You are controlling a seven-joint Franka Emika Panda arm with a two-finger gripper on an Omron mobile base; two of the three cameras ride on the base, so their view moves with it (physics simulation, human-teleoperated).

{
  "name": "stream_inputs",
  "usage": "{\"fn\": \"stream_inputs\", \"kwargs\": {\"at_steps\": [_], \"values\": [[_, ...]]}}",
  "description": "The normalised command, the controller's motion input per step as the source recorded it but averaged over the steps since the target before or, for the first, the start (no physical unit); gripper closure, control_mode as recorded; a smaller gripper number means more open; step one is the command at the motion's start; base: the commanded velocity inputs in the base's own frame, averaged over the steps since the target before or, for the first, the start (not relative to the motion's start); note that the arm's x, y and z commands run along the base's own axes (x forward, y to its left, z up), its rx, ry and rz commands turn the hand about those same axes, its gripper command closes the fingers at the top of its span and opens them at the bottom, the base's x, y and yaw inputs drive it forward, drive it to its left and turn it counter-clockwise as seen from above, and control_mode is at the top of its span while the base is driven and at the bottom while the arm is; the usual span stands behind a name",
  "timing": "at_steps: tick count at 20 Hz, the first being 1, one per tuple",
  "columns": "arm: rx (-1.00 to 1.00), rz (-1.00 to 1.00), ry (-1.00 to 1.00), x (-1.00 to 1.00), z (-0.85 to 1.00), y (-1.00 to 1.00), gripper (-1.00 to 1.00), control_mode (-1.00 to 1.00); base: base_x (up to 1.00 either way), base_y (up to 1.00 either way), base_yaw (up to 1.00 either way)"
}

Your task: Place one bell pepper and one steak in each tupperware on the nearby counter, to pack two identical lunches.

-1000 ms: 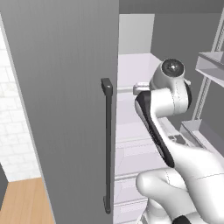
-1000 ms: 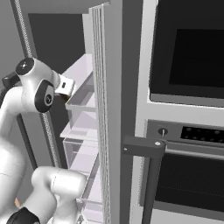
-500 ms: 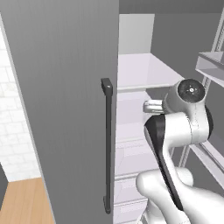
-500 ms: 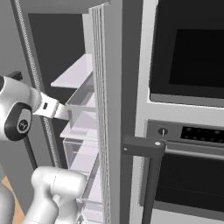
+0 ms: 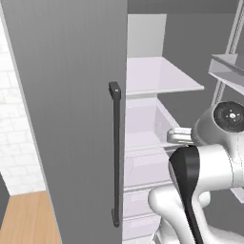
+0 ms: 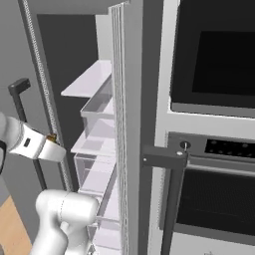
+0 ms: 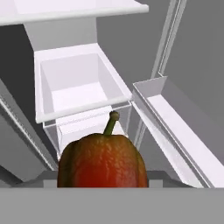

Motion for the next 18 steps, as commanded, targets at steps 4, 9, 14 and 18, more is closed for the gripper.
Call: {"fn": "stream_inputs", "kwargs": {"at_steps": [4, 9, 14, 18], "values": [[0.00, 0.00, 0.00, 0.00, 0.00, 0.00, 1.00, 1.00, -1.00, 0.00, 0.00], [0.00, 0.00, 0.00, 0.00, 0.00, 0.00, 1.00, 1.00, -1.00, 0.00, 0.00], [0.00, 0.00, 0.00, 0.00, 0.00, 0.00, 1.00, 1.00, -1.00, -0.30, -0.30], [0.00, 0.00, 0.00, 0.00, 0.00, 0.00, 1.00, 1.00, -0.60, -0.40, -0.51]]}}
